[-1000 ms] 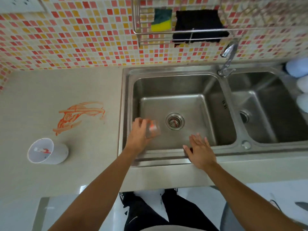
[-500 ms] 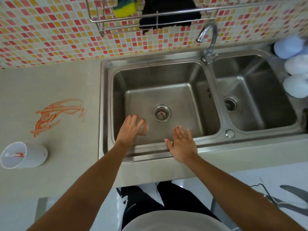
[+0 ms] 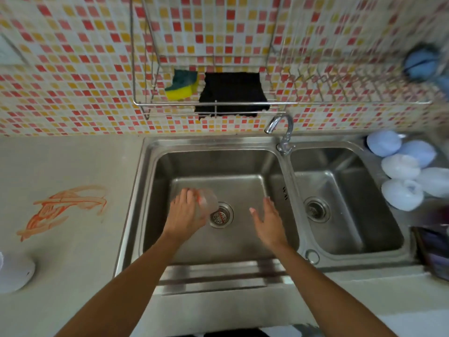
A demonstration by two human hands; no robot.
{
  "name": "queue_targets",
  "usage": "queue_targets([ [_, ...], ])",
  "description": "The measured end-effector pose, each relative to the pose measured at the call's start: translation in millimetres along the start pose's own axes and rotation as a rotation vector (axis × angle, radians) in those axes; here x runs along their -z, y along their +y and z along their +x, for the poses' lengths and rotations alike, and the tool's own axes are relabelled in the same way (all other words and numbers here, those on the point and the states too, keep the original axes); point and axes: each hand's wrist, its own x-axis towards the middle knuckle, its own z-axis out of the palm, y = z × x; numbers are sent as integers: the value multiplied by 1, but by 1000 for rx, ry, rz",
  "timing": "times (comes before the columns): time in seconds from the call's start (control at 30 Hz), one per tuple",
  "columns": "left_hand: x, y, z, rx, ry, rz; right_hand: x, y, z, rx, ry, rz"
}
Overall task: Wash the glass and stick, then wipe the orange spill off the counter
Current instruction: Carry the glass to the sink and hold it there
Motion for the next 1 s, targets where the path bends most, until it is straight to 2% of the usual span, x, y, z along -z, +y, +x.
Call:
queue_targets([
  [0.1, 15, 30, 35, 21, 65, -227, 52, -12, 57, -68, 228, 113],
  [0.17, 25, 50, 61, 15, 73, -303, 80, -24, 92, -82, 276, 194],
  [0.27, 27, 74, 98, 20, -10, -451, 100, -32, 139, -79, 253, 162],
  [0.4, 18, 94, 138, 60, -67, -563, 93, -30, 164, -49, 198, -1],
  [0.5, 15, 106, 155, 45, -56, -569, 83, -28, 163, 73, 137, -88],
  [0.67, 12, 118, 163, 17, -115, -608, 89, -28, 172, 96, 167, -238],
  [0.83, 5, 131, 157, 9, -157, -647, 102, -23, 186, 170, 105, -289],
  [1.0, -2, 130, 150, 108, -70, -810, 113, -17, 193, 196, 85, -279],
])
